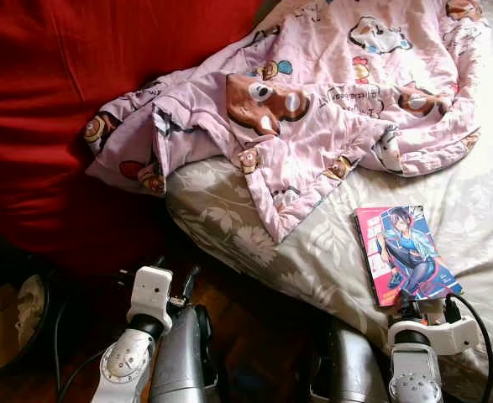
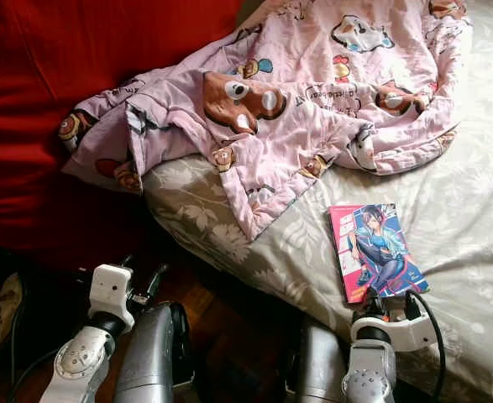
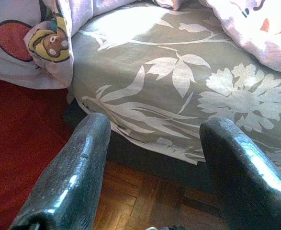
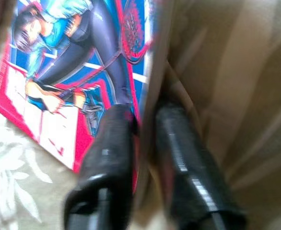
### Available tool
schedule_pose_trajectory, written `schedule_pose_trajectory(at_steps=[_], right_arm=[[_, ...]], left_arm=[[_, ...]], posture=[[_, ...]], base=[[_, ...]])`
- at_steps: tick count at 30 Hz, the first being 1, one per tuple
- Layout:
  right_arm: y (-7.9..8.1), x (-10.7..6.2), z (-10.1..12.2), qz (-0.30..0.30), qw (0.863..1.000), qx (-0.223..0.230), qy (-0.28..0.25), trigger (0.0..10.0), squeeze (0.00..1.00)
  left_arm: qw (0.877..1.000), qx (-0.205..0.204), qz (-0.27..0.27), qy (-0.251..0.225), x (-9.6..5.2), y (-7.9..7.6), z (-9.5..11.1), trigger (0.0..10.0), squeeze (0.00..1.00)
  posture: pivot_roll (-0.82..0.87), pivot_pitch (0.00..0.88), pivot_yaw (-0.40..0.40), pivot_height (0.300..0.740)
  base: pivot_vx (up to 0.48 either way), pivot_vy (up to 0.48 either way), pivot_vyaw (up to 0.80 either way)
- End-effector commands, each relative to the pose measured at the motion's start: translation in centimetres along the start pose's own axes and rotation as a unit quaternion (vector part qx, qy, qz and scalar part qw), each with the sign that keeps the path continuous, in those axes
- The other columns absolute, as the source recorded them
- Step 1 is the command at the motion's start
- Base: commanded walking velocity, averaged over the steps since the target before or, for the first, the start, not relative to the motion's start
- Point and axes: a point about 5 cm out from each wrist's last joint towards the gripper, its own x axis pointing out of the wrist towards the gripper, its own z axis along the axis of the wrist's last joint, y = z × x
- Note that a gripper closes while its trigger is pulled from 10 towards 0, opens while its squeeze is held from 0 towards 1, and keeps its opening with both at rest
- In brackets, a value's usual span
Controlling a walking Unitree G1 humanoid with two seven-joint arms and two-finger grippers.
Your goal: Clean up the room
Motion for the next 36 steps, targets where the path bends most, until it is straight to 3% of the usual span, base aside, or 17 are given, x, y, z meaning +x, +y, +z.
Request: schedule_pose_trajectory(at_steps=[1,3,4,13,14,15,27,31,32,36], right_arm=[[-3.1,-1.3,-1.1,-0.061,0.998,-0.005,0.025,10.0,0.72],[-3.0,-1.3,-1.1,-0.06,0.998,-0.007,0.025,10.0,0.72],[-2.9,-1.2,-1.1,-0.058,0.998,-0.008,0.025,10.0,0.0],[-2.4,-1.2,-1.3,-0.039,0.999,-0.009,0.026,10.0,0.0],[-2.4,-1.2,-1.3,-0.038,0.999,-0.007,0.025,9.0,0.0],[-2.4,-1.2,-1.2,-0.037,0.999,-0.006,0.024,0.2,0.0],[-1.2,-0.5,-0.4,-0.006,1.0,-0.014,0.008,0.0,0.0],[0.4,-0.6,-0.2,0.036,0.996,-0.081,-0.008,0.0,0.0],[1.5,-0.7,0.0,0.06,0.994,-0.093,-0.017,0.0,0.0],[3.3,-0.9,0.6,0.098,0.988,-0.112,-0.039,0.0,0.0]], left_arm=[[1.0,0.004,-0.002,0.019,-0.7,0.0,-0.9,10.0,0.0],[1.0,0.004,-0.002,0.02,-0.7,0.0,-1.0,10.0,0.0],[1.0,0.005,-0.003,0.02,-0.7,0.0,-1.0,10.0,0.0],[1.0,0.006,-0.003,0.021,-0.7,-0.1,-1.1,10.0,0.0],[1.0,0.007,-0.003,0.021,-0.7,-0.1,-1.0,10.0,0.0],[1.0,0.007,-0.003,0.022,-0.7,-0.1,-1.0,10.0,0.0],[1.0,0.016,-0.005,0.024,-0.7,-0.1,-1.2,10.0,0.0],[0.999,0.019,-0.007,0.025,-0.7,-0.1,-1.2,10.0,0.0],[0.999,0.021,-0.008,0.025,-0.7,-0.1,-1.2,10.0,0.0],[0.999,0.022,-0.009,0.026,-0.7,-0.2,-1.2,10.0,0.0]], posture=[[0.13,0.239,-0.002,0.56],[0.13,0.239,-0.002,0.56],[0.13,0.24,-0.002,0.56],[0.13,0.242,-0.001,0.56],[0.13,0.243,-0.001,0.56],[0.13,0.243,-0.001,0.56],[0.13,0.248,-0.003,0.56],[0.13,0.252,0.0,0.56],[0.13,0.252,0.0,0.56],[0.13,0.252,0.0,0.56]], base=[[0.0,0.0,0.0],[0.0,0.0,0.0],[0.0,0.0,0.0],[0.0,0.0,0.0],[0.0,0.0,0.0],[0.0,0.0,0.0],[0.0,0.0,0.0],[0.0,0.0,0.0],[0.0,0.0,0.0],[0.0,0.0,0.0]])
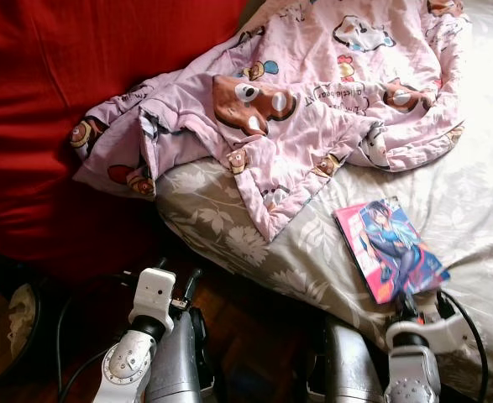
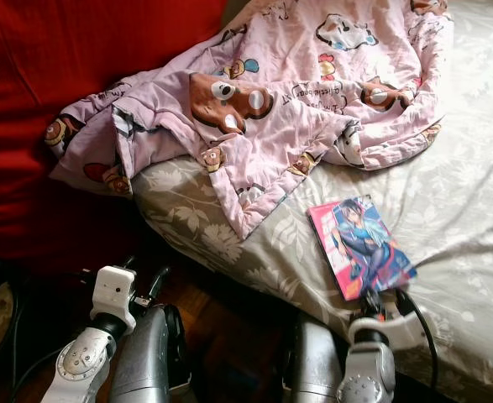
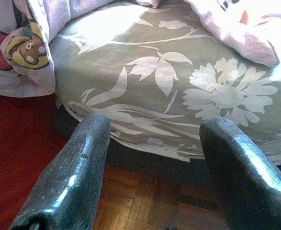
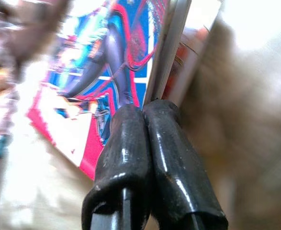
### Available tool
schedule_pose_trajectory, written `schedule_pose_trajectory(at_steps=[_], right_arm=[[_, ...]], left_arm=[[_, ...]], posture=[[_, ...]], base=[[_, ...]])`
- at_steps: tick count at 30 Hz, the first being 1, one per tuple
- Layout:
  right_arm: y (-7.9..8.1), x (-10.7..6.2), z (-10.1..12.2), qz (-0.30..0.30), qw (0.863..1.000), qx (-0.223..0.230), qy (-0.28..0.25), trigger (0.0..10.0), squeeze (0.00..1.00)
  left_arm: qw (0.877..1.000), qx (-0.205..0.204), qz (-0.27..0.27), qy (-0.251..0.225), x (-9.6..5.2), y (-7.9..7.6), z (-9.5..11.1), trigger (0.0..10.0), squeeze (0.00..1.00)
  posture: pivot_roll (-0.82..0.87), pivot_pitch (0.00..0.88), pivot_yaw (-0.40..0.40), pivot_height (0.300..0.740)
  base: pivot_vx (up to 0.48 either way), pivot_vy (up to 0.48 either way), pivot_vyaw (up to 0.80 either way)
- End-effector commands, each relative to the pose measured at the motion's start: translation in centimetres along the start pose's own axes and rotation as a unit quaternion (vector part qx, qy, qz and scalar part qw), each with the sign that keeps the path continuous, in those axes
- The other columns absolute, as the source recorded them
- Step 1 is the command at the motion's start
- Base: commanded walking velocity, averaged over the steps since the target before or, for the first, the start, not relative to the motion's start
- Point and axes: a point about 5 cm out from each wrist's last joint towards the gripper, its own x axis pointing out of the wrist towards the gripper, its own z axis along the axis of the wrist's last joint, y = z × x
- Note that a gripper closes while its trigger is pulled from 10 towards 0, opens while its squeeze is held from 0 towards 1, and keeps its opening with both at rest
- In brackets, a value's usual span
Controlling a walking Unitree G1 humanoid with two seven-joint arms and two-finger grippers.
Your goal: Clean up the room
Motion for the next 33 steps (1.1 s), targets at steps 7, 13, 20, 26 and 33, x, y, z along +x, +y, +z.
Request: schedule_pose_trajectory(at_steps=[7,13,20,26,33], right_arm=[[1.6,-1.0,1.0,0.053,0.997,-0.064,-0.007,0.0,0.0],[0.7,-2.1,0.4,0.063,0.995,-0.063,0.034,0.0,0.0],[1.3,-0.9,-0.3,0.108,0.95,-0.284,0.067,10.0,1.0],[3.2,0.3,-0.6,0.149,0.917,-0.366,0.049,10.0,1.0],[4.0,1.9,-1.8,0.158,0.832,-0.53,0.047,10.0,1.0]], left_arm=[[1.0,0.003,-0.001,0.021,-0.6,-0.1,-1.2,10.0,0.0],[1.0,0.004,0.0,0.022,-0.7,-0.1,-1.2,10.0,0.0],[1.0,0.003,-0.001,0.021,-0.5,-0.2,-1.2,10.0,0.0],[1.0,0.002,0.0,0.019,-0.4,-0.2,-1.1,10.0,0.0],[1.0,0.001,0.005,0.018,-0.3,0.1,-1.0,10.0,0.0]], posture=[[0.12,0.255,-0.006,0.56],[0.12,0.255,-0.008,0.56],[0.11,0.259,-0.006,0.56],[0.12,0.259,-0.007,0.56],[0.12,0.264,-0.003,0.56]], base=[[0.0,0.0,0.0],[0.0,0.0,0.0],[0.0,0.0,0.0],[0.0,0.0,0.0],[0.0,0.0,0.0]])
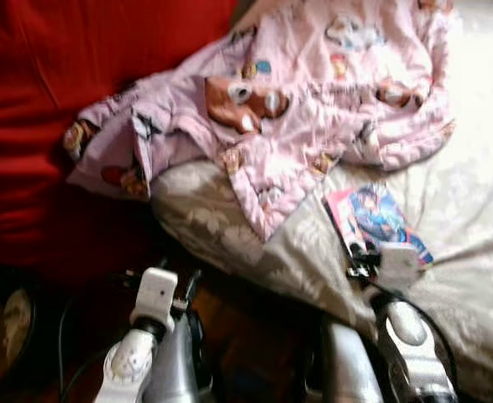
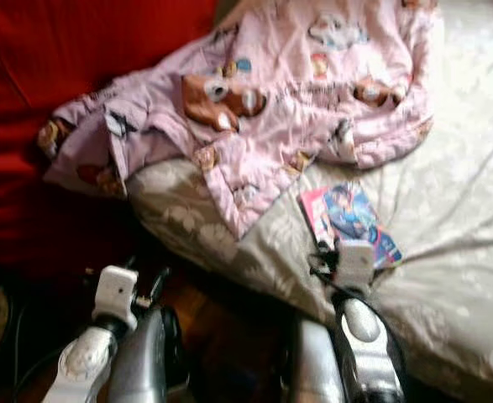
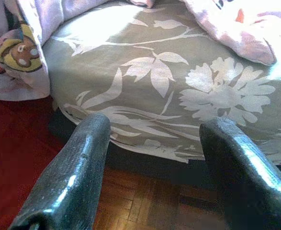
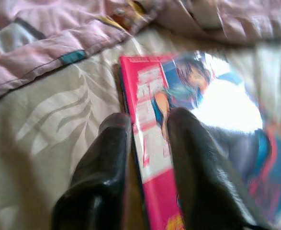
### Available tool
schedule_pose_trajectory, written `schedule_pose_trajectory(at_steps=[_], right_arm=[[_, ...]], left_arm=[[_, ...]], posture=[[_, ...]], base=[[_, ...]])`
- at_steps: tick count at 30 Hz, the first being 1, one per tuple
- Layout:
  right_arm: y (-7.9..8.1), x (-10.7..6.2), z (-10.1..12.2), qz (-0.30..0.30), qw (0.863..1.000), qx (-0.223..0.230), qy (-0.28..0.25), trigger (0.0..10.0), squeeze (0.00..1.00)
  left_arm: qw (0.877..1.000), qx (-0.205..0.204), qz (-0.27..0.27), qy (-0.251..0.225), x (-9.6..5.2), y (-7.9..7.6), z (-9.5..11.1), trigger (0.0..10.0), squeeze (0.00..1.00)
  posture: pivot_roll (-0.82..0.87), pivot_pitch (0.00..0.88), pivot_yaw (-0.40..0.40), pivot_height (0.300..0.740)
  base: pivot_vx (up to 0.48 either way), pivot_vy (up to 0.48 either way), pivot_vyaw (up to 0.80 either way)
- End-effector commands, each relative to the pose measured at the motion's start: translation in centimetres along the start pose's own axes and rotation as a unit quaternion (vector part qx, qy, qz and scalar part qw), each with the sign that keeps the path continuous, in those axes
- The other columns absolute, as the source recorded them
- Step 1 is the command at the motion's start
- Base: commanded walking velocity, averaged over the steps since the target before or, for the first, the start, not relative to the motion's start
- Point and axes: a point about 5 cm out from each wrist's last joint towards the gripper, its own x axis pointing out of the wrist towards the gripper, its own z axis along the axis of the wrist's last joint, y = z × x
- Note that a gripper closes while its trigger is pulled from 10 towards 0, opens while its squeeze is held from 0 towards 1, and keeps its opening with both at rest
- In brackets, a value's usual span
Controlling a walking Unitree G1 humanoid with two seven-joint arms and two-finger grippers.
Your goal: Clean up the room
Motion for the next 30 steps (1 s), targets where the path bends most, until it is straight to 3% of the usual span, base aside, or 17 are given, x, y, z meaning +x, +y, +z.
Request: schedule_pose_trajectory(at_steps=[1,9,18,24,25,30], right_arm=[[0.7,-0.4,-1.5,0.013,0.999,-0.034,0.027,10.0,1.0],[1.5,0.4,-3.1,0.01,0.98,-0.185,0.067,10.0,1.0],[0.9,0.6,-3.1,-0.023,0.977,-0.204,0.063,10.0,1.0],[1.2,0.7,-3.4,-0.015,0.964,-0.257,0.061,10.0,1.0],[1.2,0.7,-3.5,-0.013,0.963,-0.261,0.064,10.0,0.03],[1.3,0.5,-4.0,-0.011,0.96,-0.269,0.076,10.0,0.0]], left_arm=[[1.0,-0.002,0.001,0.016,-0.5,0.1,-0.7,10.0,0.0],[1.0,-0.002,0.001,0.018,-0.6,0.2,-0.7,10.0,0.0],[1.0,-0.001,0.002,0.017,-0.7,0.3,-0.7,10.0,0.0],[1.0,-0.001,0.0,0.017,-0.7,0.2,-0.7,10.0,0.0],[1.0,-0.001,-0.001,0.017,-0.7,0.2,-0.7,10.0,0.0],[1.0,-0.001,0.0,0.017,-0.7,0.2,-0.7,10.0,0.0]], posture=[[0.12,0.264,-0.003,0.56],[0.13,0.272,0.003,0.56],[0.14,0.266,0.006,0.56],[0.14,0.258,0.007,0.56],[0.14,0.258,0.007,0.56],[0.14,0.264,0.006,0.56]], base=[[0.0,0.0,0.0],[0.0,0.0,0.0],[0.0,0.0,0.0],[0.0,0.0,0.0],[0.0,0.0,0.0],[0.0,0.0,0.0]])
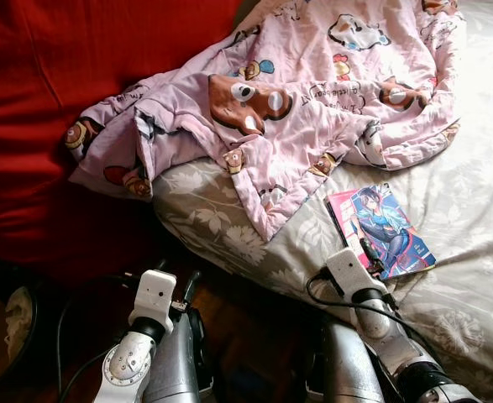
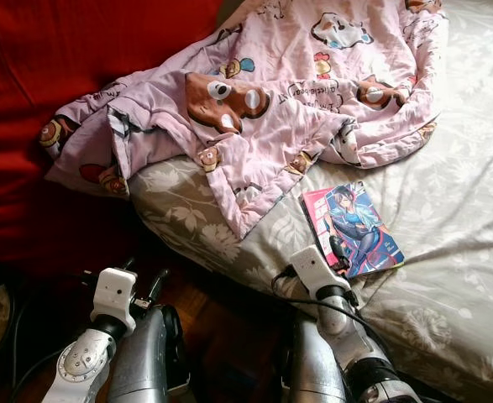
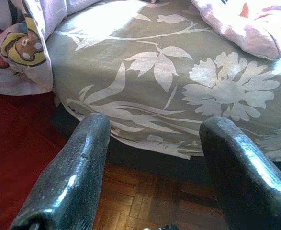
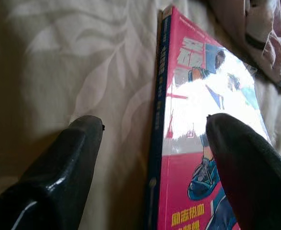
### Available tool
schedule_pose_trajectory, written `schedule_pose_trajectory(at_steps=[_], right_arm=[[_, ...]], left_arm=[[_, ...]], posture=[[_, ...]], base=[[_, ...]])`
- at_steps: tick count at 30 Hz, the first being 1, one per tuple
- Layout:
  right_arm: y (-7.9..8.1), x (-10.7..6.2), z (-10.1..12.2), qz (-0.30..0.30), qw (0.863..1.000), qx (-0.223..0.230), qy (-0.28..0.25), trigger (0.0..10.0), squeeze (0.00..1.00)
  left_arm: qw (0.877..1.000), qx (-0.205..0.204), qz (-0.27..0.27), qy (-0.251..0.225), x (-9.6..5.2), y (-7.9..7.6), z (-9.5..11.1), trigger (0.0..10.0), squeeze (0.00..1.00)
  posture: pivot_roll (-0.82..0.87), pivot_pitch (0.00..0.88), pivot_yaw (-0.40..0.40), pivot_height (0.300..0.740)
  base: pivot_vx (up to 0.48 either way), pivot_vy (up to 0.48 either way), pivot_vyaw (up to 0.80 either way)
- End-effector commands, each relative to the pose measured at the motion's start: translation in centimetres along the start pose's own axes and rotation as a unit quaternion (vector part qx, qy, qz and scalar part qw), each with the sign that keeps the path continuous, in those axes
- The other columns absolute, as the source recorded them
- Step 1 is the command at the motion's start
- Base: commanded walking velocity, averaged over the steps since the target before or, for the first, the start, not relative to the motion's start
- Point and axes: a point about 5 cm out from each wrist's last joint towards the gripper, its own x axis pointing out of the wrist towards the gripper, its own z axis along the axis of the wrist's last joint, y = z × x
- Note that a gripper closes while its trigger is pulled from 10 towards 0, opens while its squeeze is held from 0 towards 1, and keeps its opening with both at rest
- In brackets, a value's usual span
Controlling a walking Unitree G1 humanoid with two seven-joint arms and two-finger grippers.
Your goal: Clean up the room
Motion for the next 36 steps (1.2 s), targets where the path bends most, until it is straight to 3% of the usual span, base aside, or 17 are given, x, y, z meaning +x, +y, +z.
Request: schedule_pose_trajectory(at_steps=[1,14,27,36], right_arm=[[0.4,-0.3,-0.8,0.007,1.0,-0.013,0.017,10.0,0.0],[-0.7,-0.4,-2.1,-0.035,0.997,-0.044,0.058,10.0,0.0],[-0.7,-1.1,-3.7,-0.044,0.993,-0.061,0.095,10.0,0.0],[-1.2,-1.4,-1.8,-0.086,0.995,-0.054,0.018,10.0,0.0]], left_arm=[[1.0,-0.001,0.0,0.015,-0.5,0.1,-0.6,10.0,0.0],[1.0,-0.001,-0.001,0.016,-0.6,0.0,-0.7,10.0,0.0],[1.0,0.0,-0.002,0.017,-0.6,0.0,-0.7,10.0,0.0],[1.0,0.005,-0.006,0.017,-0.6,-0.1,-0.7,10.0,0.0]], posture=[[0.14,0.264,0.006,0.56],[0.14,0.277,0.003,0.56],[0.13,0.283,0.004,0.56],[0.13,0.281,0.004,0.56]], base=[[0.0,0.0,0.0],[0.0,0.0,0.0],[0.0,0.0,0.0],[0.0,0.0,0.0]])
